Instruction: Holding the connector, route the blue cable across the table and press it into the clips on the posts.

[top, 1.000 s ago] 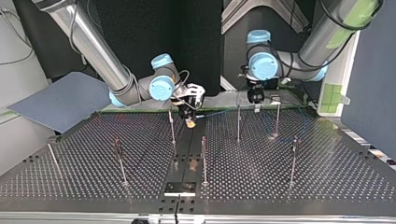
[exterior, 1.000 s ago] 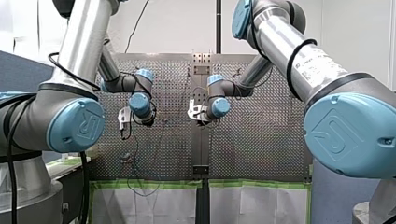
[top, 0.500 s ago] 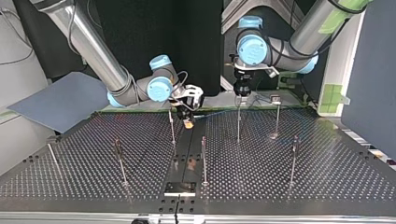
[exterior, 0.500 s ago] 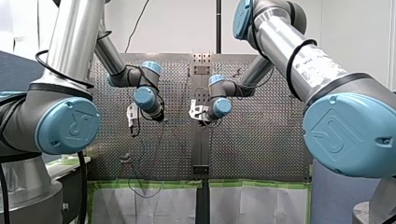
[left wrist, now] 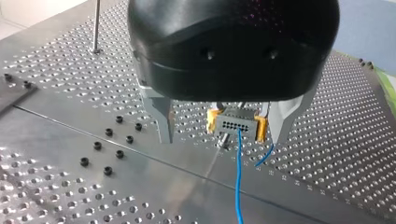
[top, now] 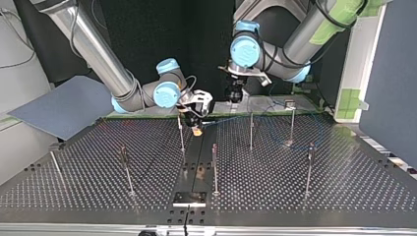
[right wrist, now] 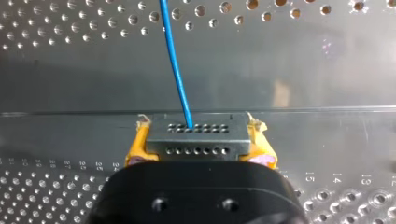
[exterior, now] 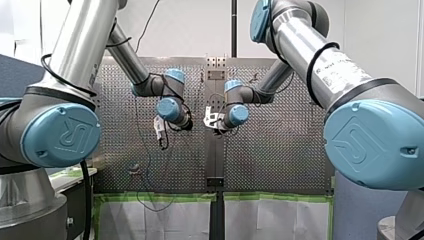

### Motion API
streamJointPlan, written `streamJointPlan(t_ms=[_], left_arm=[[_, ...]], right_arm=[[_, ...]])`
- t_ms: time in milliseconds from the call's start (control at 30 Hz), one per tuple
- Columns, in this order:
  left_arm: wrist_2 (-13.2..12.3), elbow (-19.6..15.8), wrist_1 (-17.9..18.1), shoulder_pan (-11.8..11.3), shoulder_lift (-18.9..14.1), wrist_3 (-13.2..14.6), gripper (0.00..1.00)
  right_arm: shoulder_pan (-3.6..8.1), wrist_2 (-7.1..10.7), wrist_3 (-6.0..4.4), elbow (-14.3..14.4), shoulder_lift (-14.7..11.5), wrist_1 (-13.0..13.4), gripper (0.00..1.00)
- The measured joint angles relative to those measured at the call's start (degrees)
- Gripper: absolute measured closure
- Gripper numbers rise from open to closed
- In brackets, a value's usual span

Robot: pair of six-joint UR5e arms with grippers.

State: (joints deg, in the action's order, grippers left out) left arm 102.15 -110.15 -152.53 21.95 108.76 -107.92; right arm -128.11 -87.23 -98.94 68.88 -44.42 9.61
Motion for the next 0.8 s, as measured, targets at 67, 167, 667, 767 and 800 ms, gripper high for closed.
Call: streamJointPlan(t_ms=[67, 167, 667, 767, 800], left_arm=[[0.6, 1.0, 0.1, 0.0, 1.0, -0.3, 0.0], [1.2, 2.4, 0.1, -0.3, 2.5, -0.6, 0.0], [1.9, 6.5, 2.2, -1.1, 8.1, -1.0, 0.0], [1.9, 8.0, 2.4, -1.2, 9.6, -1.1, 0.0], [1.9, 8.4, 2.4, -1.2, 10.0, -1.1, 0.0]], right_arm=[[0.0, -0.01, 0.03, 0.0, 0.0, 0.0, 1.0], [0.0, 0.01, 0.1, 0.0, 0.0, 0.0, 1.0], [0.02, -0.02, 0.09, 0.0, 0.0, 0.0, 1.0], [0.03, 0.02, 0.07, 0.0, 0.0, 0.0, 1.0], [0.02, 0.02, 0.07, 0.0, 0.0, 0.1, 1.0]])
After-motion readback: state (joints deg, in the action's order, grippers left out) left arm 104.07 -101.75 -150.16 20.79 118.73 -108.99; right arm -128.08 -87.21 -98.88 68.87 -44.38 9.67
